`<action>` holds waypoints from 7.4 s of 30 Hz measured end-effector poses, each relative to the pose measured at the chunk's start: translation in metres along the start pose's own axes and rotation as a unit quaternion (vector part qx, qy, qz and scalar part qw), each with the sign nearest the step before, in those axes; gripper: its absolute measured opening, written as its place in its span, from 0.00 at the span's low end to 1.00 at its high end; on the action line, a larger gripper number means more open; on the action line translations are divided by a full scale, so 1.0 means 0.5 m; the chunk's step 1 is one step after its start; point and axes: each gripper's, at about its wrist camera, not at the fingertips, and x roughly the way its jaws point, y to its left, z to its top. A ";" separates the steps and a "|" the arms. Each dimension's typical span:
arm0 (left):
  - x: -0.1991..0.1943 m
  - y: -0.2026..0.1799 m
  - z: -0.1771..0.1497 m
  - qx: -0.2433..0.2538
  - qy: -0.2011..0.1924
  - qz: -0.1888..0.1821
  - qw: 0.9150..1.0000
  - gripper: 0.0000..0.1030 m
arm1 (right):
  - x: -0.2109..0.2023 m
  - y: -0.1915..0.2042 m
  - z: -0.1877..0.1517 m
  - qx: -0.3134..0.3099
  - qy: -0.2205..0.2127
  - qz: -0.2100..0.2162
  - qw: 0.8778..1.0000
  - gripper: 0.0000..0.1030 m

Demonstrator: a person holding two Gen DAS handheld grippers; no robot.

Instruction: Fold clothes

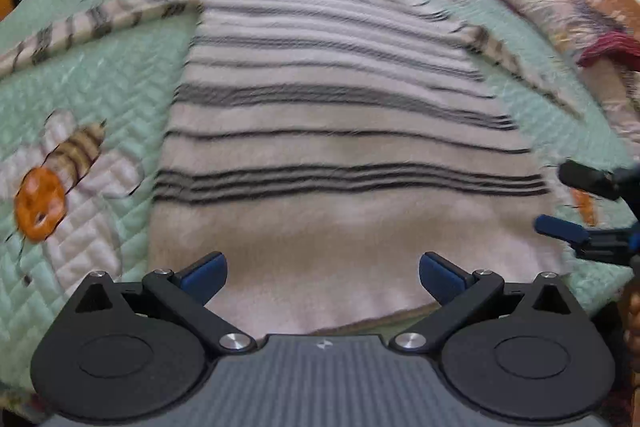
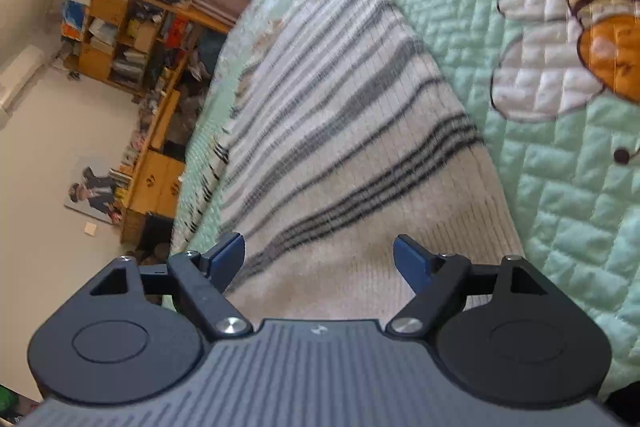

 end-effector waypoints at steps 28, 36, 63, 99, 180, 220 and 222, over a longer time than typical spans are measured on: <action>0.051 -0.005 -0.021 0.015 0.051 0.045 0.998 0.99 | 0.034 -0.010 -0.003 -0.014 0.046 -0.047 0.998 0.83; 0.054 -0.008 -0.021 0.020 0.052 0.049 0.997 0.99 | 0.011 -0.002 0.003 -0.019 0.037 -0.041 0.998 0.84; 0.046 0.002 -0.018 0.007 0.070 0.051 0.996 0.99 | 0.018 -0.002 0.005 -0.019 0.048 -0.033 0.998 0.84; 0.059 -0.073 0.047 0.019 0.074 0.066 0.995 0.99 | 0.067 0.197 -0.007 -0.333 0.020 -0.279 0.900 0.87; 0.099 -0.109 0.033 0.029 0.112 0.088 0.989 0.99 | 0.022 -0.114 0.050 0.037 0.040 0.129 0.990 0.84; -0.025 0.645 0.162 -0.462 -0.238 0.018 0.854 0.99 | 0.345 0.124 0.161 -0.135 -0.042 0.151 0.978 0.99; -0.005 0.710 0.159 -0.494 -0.246 0.023 0.834 0.99 | 0.384 0.079 0.144 -0.124 -0.031 0.139 0.982 0.95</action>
